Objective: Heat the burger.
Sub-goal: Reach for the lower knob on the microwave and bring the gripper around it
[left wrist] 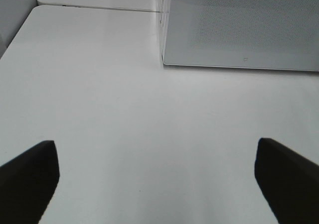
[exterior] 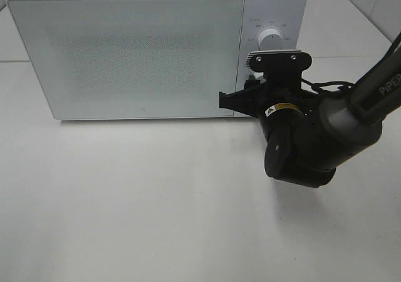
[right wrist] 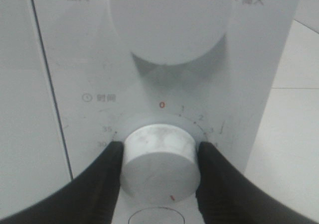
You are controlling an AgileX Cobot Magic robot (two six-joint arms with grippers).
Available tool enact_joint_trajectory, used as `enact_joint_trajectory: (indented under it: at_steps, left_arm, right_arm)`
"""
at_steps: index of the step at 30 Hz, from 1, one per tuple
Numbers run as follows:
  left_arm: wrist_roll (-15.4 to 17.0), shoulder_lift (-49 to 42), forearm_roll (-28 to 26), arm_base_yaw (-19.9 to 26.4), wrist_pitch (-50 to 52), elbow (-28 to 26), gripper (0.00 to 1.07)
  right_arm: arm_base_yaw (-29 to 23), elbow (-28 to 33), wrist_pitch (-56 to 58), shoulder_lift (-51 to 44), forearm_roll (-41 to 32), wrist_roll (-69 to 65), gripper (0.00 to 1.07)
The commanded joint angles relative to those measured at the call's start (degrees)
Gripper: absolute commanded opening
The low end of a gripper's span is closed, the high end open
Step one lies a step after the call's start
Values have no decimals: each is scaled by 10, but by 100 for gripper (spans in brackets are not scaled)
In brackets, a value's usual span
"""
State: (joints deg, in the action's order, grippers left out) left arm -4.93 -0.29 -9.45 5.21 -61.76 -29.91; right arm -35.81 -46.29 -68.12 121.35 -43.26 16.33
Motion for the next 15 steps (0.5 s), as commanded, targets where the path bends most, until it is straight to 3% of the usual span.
enact_joint_trajectory:
  at_steps: [1, 7, 15]
  left_arm:
    - [-1, -11, -3, 2, 6, 1, 100]
    - [-1, -11, -3, 2, 6, 1, 100]
    - [-1, -11, -3, 2, 6, 1, 100]
  right_arm:
    - [3, -8, -61, -7, 51, -2, 0]
    - [4, -8, -73, -7, 88, -80, 0]
    - [4, -8, -74, -7, 144, -296, 0]
